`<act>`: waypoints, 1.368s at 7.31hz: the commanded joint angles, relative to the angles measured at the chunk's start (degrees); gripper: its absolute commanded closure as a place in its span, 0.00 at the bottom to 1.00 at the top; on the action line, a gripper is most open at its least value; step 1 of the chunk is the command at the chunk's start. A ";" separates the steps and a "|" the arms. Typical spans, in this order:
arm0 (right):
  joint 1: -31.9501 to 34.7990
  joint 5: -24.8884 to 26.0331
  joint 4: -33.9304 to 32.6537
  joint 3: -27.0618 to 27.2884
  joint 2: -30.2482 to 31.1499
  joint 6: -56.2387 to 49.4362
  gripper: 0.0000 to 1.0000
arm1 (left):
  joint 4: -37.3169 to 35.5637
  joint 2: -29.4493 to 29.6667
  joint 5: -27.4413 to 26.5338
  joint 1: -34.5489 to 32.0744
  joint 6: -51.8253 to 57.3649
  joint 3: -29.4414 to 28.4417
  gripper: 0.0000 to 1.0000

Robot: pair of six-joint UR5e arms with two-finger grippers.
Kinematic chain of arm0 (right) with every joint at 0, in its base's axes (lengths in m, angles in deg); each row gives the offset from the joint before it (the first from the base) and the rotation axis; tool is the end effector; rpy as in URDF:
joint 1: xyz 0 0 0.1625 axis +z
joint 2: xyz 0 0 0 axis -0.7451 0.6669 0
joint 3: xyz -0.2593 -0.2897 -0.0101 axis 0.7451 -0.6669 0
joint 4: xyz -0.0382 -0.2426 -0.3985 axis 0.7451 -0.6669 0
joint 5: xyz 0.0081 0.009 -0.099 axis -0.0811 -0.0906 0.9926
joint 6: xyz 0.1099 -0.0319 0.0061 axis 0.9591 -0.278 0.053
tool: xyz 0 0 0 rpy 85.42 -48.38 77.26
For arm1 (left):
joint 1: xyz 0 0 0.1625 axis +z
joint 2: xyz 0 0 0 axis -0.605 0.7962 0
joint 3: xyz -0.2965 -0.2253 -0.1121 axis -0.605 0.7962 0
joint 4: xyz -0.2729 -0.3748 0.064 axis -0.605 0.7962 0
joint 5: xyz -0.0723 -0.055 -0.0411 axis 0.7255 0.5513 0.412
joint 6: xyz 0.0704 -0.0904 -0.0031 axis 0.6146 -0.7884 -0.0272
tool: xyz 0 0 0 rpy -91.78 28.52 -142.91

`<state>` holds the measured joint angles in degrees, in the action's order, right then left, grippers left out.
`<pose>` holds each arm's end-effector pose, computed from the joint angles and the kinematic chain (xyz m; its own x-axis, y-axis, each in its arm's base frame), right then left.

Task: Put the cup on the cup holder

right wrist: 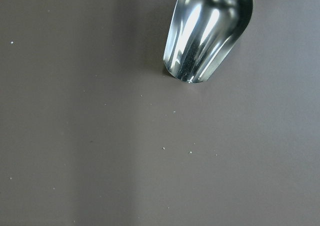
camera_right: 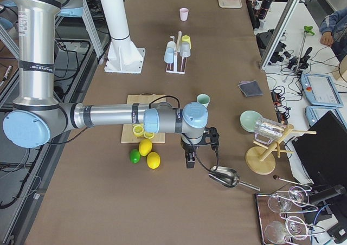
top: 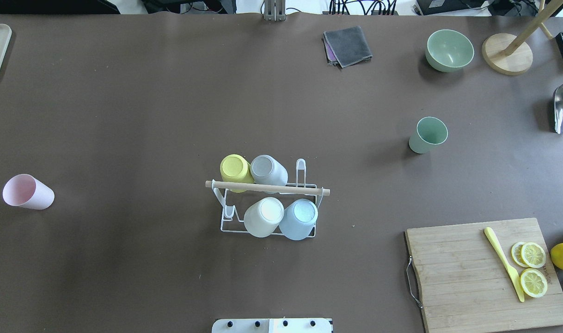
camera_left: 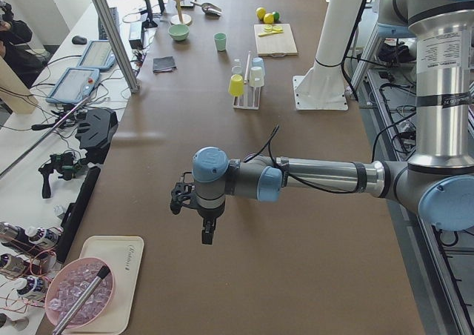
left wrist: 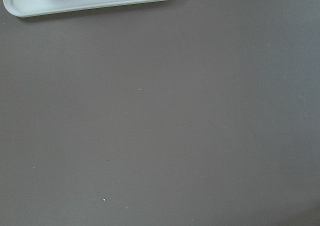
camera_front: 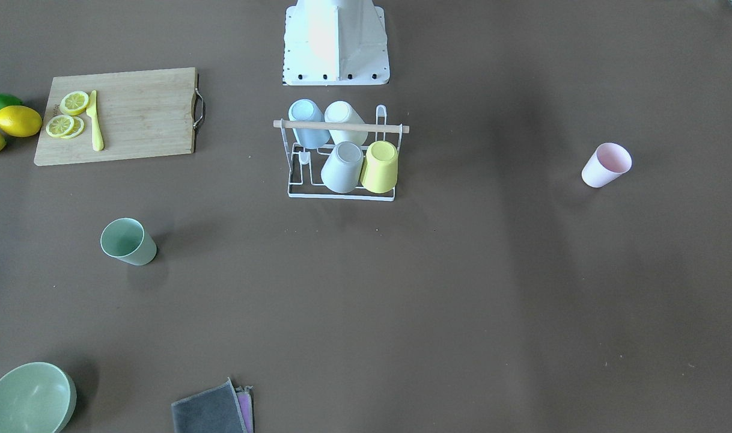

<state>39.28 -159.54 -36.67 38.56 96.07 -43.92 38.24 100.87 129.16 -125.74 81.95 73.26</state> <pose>0.0310 -0.5214 0.5879 0.7190 -0.0962 0.6883 0.0664 0.9954 0.0698 -0.0449 -0.5206 0.6030 0.7536 0.0443 -0.6559 0.0249 0.9951 0.0958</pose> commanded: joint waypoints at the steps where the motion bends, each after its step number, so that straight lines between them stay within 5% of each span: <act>1: -3.22 -0.07 -0.14 0.67 -3.41 -0.01 0.00 | 0.00 0.00 0.00 0.00 0.00 -0.04 0.02; 6: -13.78 -0.24 -8.48 1.37 -17.65 0.16 0.00 | 0.00 0.00 0.00 0.00 0.00 -0.04 0.02; 10: -22.39 0.72 -8.49 2.78 -24.77 0.17 0.00 | 0.00 0.00 0.00 0.00 0.00 0.05 0.02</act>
<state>19.47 -159.21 -45.18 41.52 73.74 -43.70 38.24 100.87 129.16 -125.74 81.94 73.25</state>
